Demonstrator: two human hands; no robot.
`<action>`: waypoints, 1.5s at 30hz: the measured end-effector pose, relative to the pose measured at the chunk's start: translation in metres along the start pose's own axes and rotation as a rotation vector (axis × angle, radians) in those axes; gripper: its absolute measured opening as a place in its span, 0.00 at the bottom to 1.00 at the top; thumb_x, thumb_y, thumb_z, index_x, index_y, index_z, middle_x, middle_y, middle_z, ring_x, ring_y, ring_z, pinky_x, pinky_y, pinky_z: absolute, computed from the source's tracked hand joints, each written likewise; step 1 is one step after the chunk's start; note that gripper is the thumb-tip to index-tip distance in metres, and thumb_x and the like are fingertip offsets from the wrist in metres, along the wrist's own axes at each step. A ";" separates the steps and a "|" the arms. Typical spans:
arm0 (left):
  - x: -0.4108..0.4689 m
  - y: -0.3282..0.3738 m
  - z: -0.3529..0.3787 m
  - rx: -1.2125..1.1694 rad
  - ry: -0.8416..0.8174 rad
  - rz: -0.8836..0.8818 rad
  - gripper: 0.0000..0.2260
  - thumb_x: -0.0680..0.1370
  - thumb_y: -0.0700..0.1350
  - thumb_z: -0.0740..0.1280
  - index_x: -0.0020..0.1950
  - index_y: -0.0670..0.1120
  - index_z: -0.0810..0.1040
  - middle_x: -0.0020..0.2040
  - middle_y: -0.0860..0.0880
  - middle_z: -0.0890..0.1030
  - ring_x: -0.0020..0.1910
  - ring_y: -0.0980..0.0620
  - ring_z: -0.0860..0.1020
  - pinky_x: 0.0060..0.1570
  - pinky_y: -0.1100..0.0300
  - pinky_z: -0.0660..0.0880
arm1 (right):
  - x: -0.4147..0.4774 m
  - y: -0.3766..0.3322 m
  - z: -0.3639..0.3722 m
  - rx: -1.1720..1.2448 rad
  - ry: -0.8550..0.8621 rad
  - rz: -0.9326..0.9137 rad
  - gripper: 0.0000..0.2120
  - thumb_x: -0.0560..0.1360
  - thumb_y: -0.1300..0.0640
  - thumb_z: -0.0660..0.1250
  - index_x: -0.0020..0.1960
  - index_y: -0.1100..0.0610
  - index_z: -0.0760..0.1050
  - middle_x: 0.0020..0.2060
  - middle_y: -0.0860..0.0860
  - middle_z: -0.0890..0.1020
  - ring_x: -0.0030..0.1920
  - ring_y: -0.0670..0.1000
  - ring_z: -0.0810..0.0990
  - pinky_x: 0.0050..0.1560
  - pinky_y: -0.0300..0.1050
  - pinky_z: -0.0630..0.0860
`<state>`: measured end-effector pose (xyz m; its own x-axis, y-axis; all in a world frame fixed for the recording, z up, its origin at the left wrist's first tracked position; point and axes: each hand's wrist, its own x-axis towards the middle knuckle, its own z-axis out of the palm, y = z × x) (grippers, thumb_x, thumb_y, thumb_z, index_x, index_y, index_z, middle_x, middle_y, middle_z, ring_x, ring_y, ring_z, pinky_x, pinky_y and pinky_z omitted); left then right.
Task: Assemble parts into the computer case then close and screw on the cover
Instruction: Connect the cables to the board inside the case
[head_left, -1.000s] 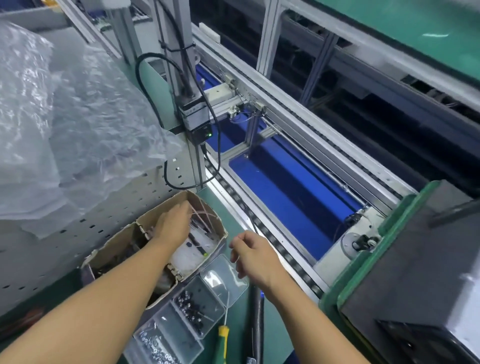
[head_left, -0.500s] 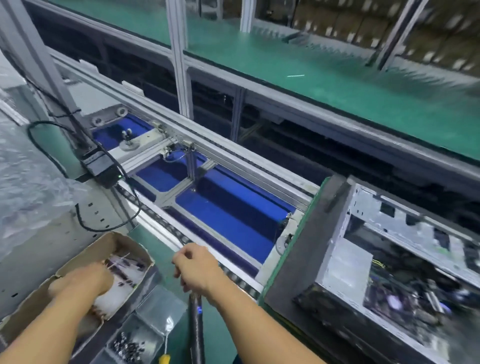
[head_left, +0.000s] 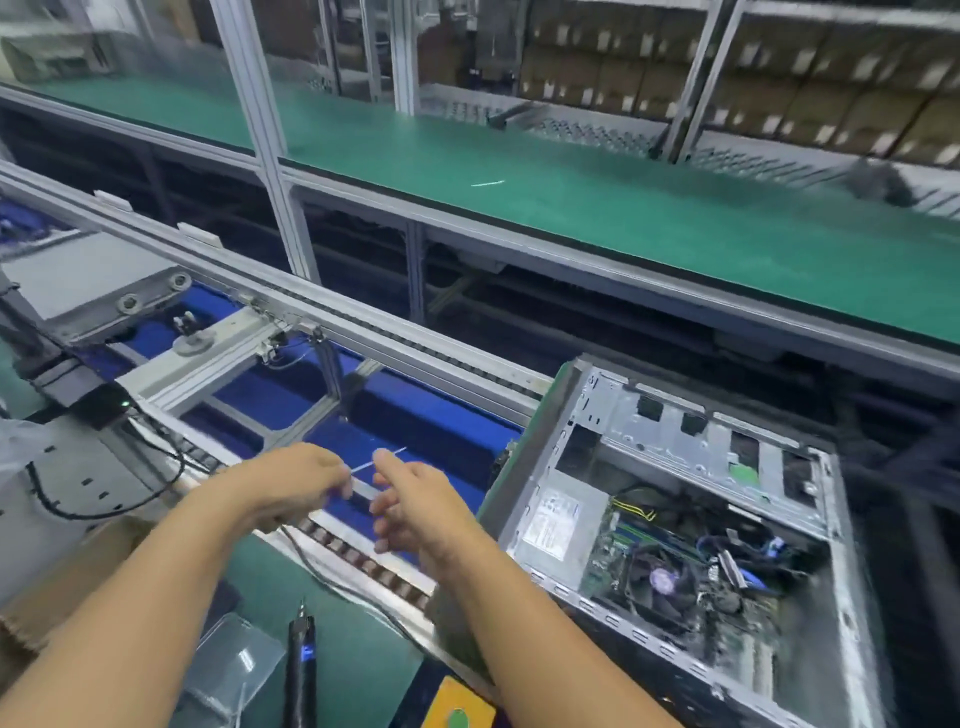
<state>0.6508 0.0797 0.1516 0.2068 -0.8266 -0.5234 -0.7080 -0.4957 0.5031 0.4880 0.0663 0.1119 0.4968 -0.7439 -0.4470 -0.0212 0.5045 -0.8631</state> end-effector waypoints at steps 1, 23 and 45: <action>0.002 0.014 0.009 -0.048 -0.059 0.022 0.11 0.80 0.45 0.61 0.40 0.48 0.77 0.27 0.52 0.67 0.23 0.53 0.63 0.21 0.65 0.60 | -0.005 -0.004 -0.015 0.034 0.024 -0.024 0.15 0.83 0.45 0.64 0.49 0.58 0.74 0.32 0.51 0.76 0.25 0.47 0.73 0.27 0.41 0.75; 0.028 0.244 0.225 -0.155 -0.426 0.427 0.09 0.79 0.45 0.68 0.46 0.40 0.83 0.33 0.49 0.80 0.29 0.55 0.73 0.29 0.64 0.68 | -0.126 0.043 -0.292 0.318 0.801 -0.309 0.03 0.82 0.62 0.67 0.51 0.60 0.79 0.37 0.51 0.85 0.34 0.46 0.84 0.39 0.41 0.81; 0.066 0.226 0.312 -1.071 -0.476 0.262 0.13 0.73 0.38 0.75 0.52 0.34 0.76 0.46 0.39 0.85 0.49 0.44 0.85 0.43 0.59 0.81 | -0.140 0.070 -0.302 0.233 0.924 -0.396 0.09 0.80 0.65 0.68 0.49 0.56 0.85 0.50 0.55 0.88 0.51 0.53 0.86 0.51 0.43 0.81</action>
<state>0.2939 -0.0036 0.0162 -0.2894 -0.8660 -0.4079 0.2763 -0.4835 0.8306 0.1553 0.0736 0.0434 -0.4314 -0.8718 -0.2320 0.2164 0.1496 -0.9648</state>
